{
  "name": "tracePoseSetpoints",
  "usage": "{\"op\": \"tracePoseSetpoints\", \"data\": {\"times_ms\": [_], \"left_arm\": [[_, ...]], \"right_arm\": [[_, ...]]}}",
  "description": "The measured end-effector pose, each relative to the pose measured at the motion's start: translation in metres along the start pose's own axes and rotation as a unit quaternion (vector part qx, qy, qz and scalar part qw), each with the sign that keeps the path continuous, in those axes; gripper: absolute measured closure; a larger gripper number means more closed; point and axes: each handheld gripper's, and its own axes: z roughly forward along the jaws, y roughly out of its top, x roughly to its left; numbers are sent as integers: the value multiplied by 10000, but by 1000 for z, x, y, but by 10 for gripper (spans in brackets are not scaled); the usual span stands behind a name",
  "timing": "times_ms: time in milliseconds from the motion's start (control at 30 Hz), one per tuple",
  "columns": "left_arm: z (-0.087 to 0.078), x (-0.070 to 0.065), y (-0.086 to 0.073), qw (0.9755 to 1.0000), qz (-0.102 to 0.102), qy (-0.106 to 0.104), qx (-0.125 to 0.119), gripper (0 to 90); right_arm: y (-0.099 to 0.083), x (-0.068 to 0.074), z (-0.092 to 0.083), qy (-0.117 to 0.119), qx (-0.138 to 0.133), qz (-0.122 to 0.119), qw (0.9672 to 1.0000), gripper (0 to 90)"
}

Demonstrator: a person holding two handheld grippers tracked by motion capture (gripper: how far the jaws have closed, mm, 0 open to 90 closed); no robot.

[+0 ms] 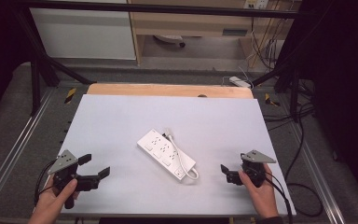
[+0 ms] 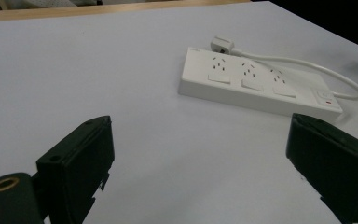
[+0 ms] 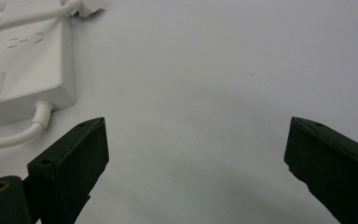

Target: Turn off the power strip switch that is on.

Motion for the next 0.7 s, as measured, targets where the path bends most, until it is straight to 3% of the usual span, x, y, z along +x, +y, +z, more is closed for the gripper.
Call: {"op": "tracePoseSetpoints", "data": {"times_ms": [233, 700], "left_arm": [[13, -12, 5, 9998, -57, -164, 64, 79], [25, -30, 16, 9993, 82, -309, 170, 78]], "right_arm": [[0, 0, 0, 0, -3, -4, 10000, 68], [0, 0, -1, 19, -1, -5, 10000, 68]]}}
